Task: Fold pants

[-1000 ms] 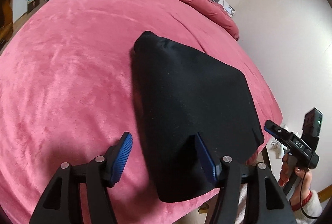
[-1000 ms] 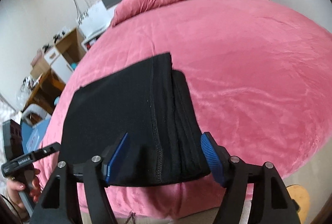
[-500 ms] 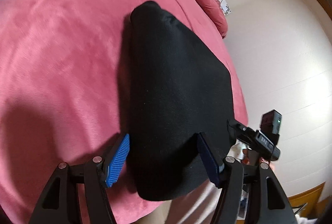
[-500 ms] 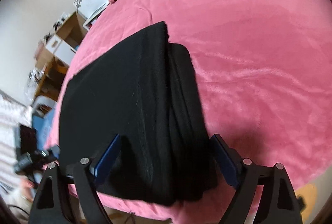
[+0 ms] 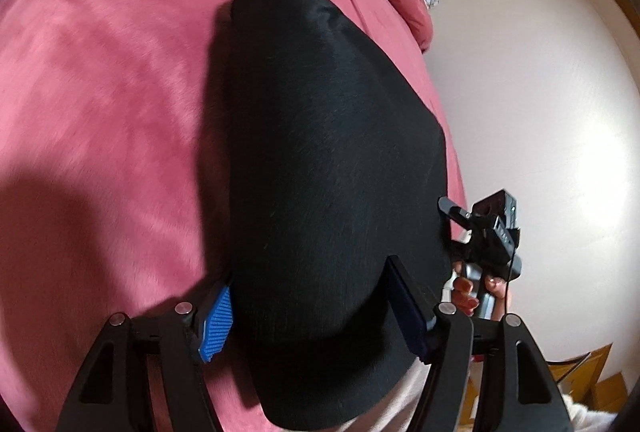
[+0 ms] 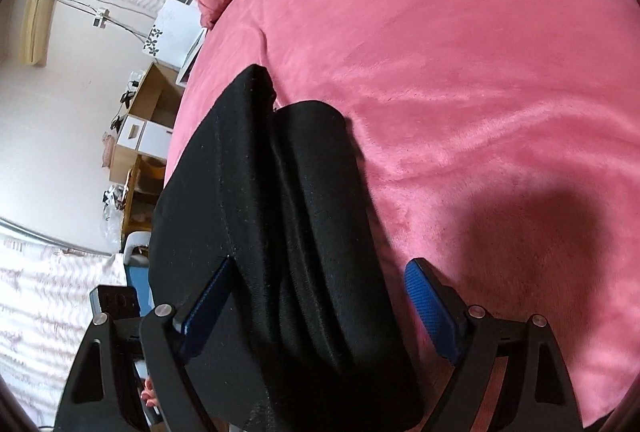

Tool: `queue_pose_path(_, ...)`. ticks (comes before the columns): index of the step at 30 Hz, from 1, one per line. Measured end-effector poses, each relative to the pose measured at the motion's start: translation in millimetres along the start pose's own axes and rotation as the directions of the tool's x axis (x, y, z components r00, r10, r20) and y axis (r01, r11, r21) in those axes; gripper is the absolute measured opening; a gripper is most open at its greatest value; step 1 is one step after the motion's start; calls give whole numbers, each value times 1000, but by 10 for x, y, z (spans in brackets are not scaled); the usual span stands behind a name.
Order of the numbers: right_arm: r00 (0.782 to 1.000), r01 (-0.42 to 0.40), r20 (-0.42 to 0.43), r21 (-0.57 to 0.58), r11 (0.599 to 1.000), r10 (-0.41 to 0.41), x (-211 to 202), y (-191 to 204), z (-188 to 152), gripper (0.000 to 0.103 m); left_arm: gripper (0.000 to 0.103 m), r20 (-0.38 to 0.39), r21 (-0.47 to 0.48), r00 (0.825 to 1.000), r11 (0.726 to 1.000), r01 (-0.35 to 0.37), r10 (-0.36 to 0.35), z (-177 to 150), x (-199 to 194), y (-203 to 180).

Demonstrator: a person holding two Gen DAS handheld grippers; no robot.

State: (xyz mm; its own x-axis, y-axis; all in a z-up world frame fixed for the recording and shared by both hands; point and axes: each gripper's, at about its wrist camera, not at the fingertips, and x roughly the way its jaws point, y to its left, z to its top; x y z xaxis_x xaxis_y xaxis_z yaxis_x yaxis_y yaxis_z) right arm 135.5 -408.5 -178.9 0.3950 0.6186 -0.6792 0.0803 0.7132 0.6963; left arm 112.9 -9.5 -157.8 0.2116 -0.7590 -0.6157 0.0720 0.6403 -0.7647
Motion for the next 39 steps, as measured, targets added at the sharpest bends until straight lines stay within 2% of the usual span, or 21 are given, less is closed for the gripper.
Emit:
queue_pose_path(5, 1000, 12, -14, -68, 998, -13, 186, 175, 58, 88, 71, 2, 29, 999, 999, -32, 32, -30, 51, -108)
queue_pose_path(8, 996, 87, -22, -137, 987, -90, 273, 308, 34, 88, 73, -4, 55, 999, 998, -32, 32, -31, 40, -124)
queue_pose_path(13, 999, 20, -30, -86, 996, -23, 230, 186, 53, 85, 73, -50, 26, 999, 1000, 15, -14, -3, 26, -79)
queue_pose_path(17, 999, -17, -44, -90, 996, 13, 212, 140, 8, 82, 73, -70, 14, 998, 1000, -1, 2, 25, 40, -97)
queue_pose_path(20, 999, 4, -41, -92, 996, -8, 227, 181, -20, 81, 73, -90, 17, 996, 1000, -22, 24, 99, 88, -170)
queue_pose_path(22, 999, 37, -28, -114, 993, -40, 250, 256, -56, 81, 69, -78, 48, 996, 998, -46, 49, 104, 102, -214)
queue_pose_path(24, 998, 64, -7, -134, 989, -66, 278, 338, -41, 75, 61, -45, 93, 996, 993, -67, 72, 69, 60, -285)
queue_pose_path(28, 997, 68, 33, -132, 989, -64, 220, 383, -115, 65, 51, 2, 128, 996, 988, -87, 87, 2, -47, -379)
queue_pose_path(34, 988, 135, 91, -176, 975, -121, 162, 661, -293, 56, 48, 44, 206, 988, 966, -157, 151, -13, -260, -497)
queue_pose_path(39, 994, 78, 92, -182, 980, -62, 215, 848, -344, 51, 48, 84, 240, 978, 949, -206, 191, 61, -515, -528)
